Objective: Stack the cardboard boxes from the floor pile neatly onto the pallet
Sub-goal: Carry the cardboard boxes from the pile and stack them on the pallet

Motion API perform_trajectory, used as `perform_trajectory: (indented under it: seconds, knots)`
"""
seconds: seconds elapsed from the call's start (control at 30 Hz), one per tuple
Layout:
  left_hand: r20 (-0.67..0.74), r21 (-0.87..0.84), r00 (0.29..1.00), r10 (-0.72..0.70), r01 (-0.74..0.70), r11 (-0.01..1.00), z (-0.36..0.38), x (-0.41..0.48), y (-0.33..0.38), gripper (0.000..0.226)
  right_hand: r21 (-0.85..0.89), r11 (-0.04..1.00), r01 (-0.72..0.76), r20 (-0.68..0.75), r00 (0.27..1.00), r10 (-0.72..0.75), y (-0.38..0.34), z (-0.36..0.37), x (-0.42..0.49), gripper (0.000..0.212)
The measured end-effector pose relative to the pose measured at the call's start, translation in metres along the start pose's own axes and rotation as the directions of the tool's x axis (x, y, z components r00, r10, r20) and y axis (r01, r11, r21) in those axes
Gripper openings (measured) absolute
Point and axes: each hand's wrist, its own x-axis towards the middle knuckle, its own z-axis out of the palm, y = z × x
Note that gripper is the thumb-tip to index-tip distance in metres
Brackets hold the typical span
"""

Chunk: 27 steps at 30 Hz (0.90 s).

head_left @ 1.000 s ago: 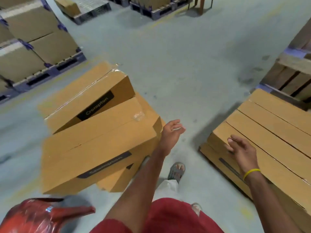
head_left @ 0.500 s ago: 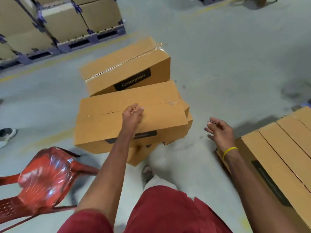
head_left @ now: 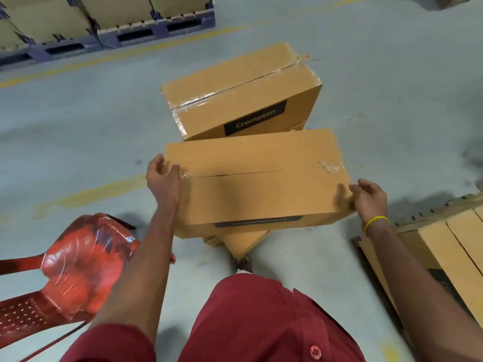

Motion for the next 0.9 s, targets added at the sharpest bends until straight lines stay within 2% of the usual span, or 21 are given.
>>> perform_trajectory:
  seconds: [0.07,0.17,0.33,0.4,0.47,0.53,0.6,0.7,0.8,0.9]
  knots:
    - [-0.048,0.047,0.999,-0.026,0.029,0.998,-0.016,0.021,-0.007,0.055,-0.040,0.999,-0.014,-0.005,1.000,0.014,-0.002,0.011,0.002,0.043]
    - [-0.045,0.099,0.995,-0.093,0.097,0.990,-0.034,0.040,-0.024,0.059,-0.101,0.994,-0.036,0.012,0.999,0.037,-0.002,0.019,0.001,0.049]
    - [0.136,0.162,0.947,-0.292,0.269,0.949,-0.046,0.050,-0.049,0.067,-0.210,0.974,-0.083,0.035,0.995,0.092,-0.001,0.024,0.005,0.063]
    - [0.195,0.178,0.917,-0.348,0.316,0.932,-0.048,0.054,-0.068,0.078,-0.251,0.964,-0.092,0.046,0.993,0.107,0.004,0.024,0.010,0.069]
    - [0.232,0.178,0.895,-0.381,0.346,0.921,-0.047,0.055,-0.081,0.073,-0.265,0.960,-0.092,0.056,0.992,0.111,0.013,0.024,0.016,0.071]
    - [0.273,0.183,0.887,-0.371,0.331,0.926,-0.044,0.047,-0.075,0.052,-0.259,0.961,-0.096,0.057,0.992,0.114,0.010,0.026,0.010,0.066]
    - [0.310,0.192,0.881,-0.358,0.310,0.931,-0.043,0.040,-0.066,0.043,-0.256,0.962,-0.092,0.062,0.992,0.112,0.006,0.025,0.004,0.047]
    - [0.374,0.207,0.869,-0.323,0.261,0.943,-0.042,0.033,-0.050,0.051,-0.252,0.966,-0.059,0.081,0.993,0.082,-0.001,0.017,-0.004,0.025]
    - [0.430,0.235,0.858,-0.281,0.195,0.952,-0.041,0.017,-0.031,0.054,-0.210,0.977,-0.035,0.078,0.996,0.052,-0.002,-0.003,-0.009,0.026]
    - [0.486,0.261,0.842,-0.235,0.117,0.958,-0.035,-0.004,-0.007,0.053,-0.145,0.989,-0.037,0.009,0.999,0.039,-0.001,-0.032,-0.018,0.023]
